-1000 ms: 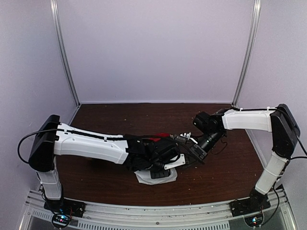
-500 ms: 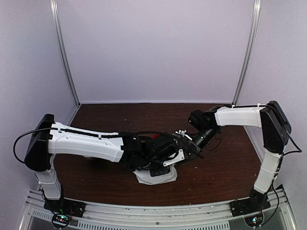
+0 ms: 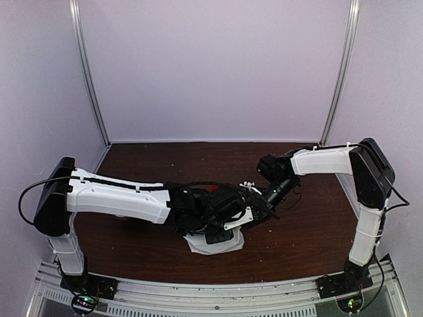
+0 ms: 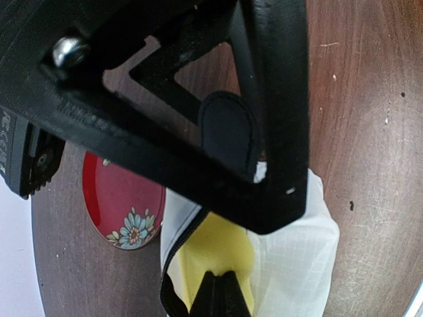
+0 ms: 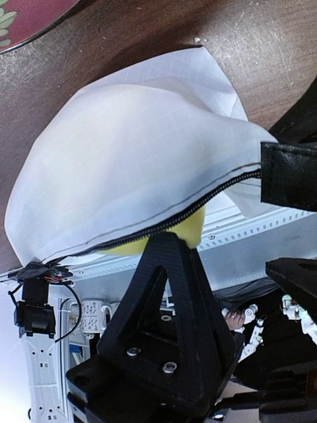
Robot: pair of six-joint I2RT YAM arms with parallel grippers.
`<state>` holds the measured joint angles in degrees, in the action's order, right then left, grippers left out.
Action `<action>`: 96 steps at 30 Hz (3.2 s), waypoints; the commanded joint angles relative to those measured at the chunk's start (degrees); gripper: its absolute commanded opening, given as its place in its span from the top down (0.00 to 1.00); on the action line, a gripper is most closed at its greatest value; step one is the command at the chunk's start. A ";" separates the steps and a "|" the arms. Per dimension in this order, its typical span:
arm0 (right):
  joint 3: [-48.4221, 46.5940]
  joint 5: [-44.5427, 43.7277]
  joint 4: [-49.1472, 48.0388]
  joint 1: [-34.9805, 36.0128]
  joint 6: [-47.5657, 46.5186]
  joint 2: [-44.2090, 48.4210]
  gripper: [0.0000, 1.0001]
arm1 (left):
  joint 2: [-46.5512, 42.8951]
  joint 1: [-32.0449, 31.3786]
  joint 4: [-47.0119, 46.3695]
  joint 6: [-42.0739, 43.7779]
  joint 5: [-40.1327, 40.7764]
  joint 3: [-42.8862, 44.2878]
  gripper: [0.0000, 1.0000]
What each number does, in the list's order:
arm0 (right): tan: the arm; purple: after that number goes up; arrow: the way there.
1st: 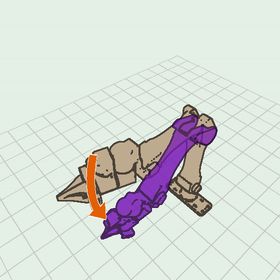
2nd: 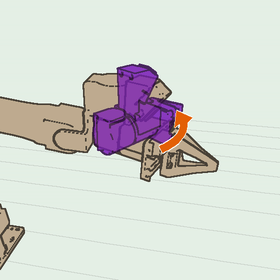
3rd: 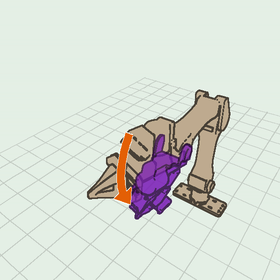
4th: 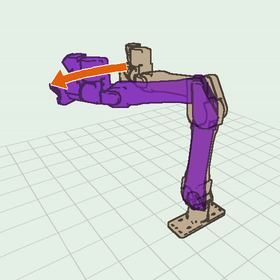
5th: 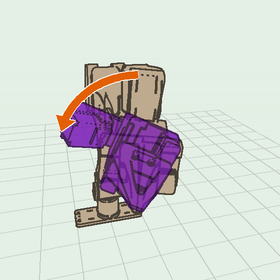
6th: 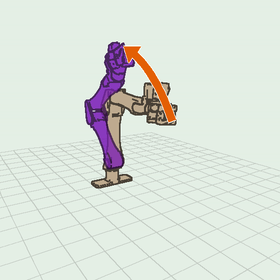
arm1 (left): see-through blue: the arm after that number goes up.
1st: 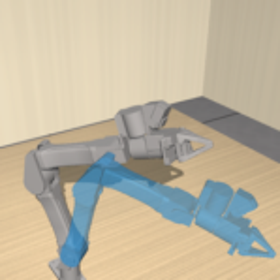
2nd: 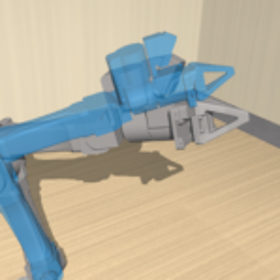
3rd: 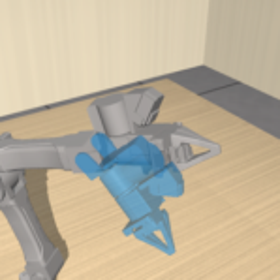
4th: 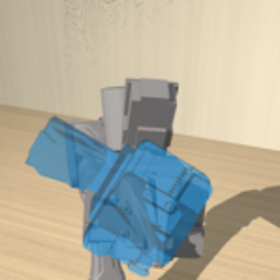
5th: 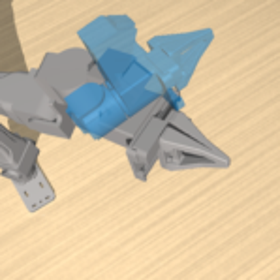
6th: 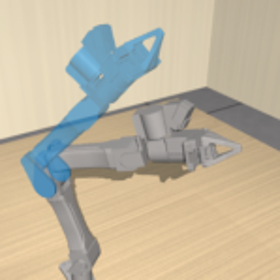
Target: Sort the hair-cutting tools
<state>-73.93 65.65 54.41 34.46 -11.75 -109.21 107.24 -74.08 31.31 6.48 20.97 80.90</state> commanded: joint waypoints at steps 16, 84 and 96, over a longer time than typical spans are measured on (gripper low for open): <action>0.53 5.04 1.22 -0.44 -2.22 0.89 1.00 | 5.12 2.66 8.17 -4.16 4.83 3.92 1.00; -9.51 -56.47 3.74 17.96 -26.41 5.38 0.68 | -16.35 21.87 -22.90 -39.66 -37.89 -26.94 1.00; -1.85 -57.23 -6.35 18.62 -26.65 15.26 1.00 | -15.04 22.31 -18.20 -41.90 -33.80 -27.45 1.00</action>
<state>-79.79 10.09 53.95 52.42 -38.20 -102.48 90.76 -52.23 11.05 -33.74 -15.68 54.19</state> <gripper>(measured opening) 0.008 0.023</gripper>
